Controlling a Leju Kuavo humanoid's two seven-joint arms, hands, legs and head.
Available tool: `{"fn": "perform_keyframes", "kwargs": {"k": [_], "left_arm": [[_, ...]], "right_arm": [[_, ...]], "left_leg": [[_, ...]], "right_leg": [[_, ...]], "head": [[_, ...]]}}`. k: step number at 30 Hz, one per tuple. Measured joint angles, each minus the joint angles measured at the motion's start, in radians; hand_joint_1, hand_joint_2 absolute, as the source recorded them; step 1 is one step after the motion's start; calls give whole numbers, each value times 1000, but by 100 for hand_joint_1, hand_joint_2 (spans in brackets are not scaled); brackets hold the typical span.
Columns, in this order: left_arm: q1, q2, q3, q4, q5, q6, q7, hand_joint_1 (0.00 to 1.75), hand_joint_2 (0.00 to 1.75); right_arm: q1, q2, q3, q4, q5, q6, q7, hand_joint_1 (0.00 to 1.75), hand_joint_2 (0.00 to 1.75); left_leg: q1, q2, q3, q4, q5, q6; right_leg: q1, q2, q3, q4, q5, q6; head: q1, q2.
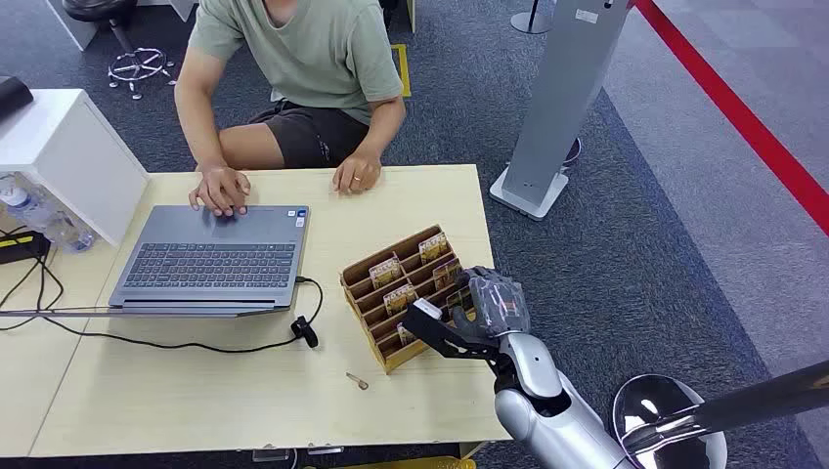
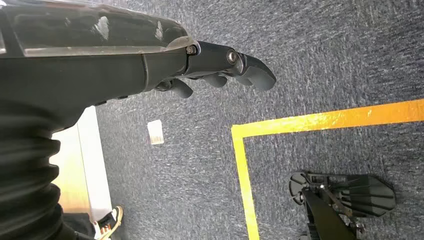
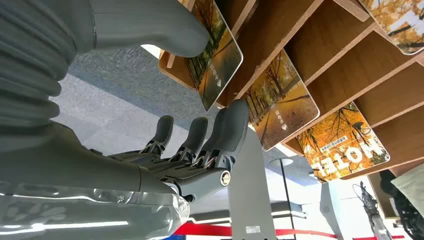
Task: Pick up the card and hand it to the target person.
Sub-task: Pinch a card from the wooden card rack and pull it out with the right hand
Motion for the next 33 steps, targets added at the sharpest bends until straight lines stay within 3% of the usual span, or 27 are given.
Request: {"fn": "perform_keyframes", "kwargs": {"k": [6,25,33], "left_arm": [[0,0,0,0,0,0,0,0,175],[0,0,0,0,1,6,6,0,175],[0,0,0,0,2,7,6,0,175]], "right_arm": [[2,0,0,0,-5,-3,1,94,175],[2,0,0,18,-11,-5,-1,100,175],[2,0,0,20,-11,-6,-1,130,175]], "left_leg": [[0,0,0,0,0,0],[0,0,0,0,0,0],[0,0,0,0,0,0]], "right_leg": [[0,0,0,0,0,0],[0,0,0,0,0,0],[0,0,0,0,0,0]], "head": [[0,0],[0,0],[0,0]]}}
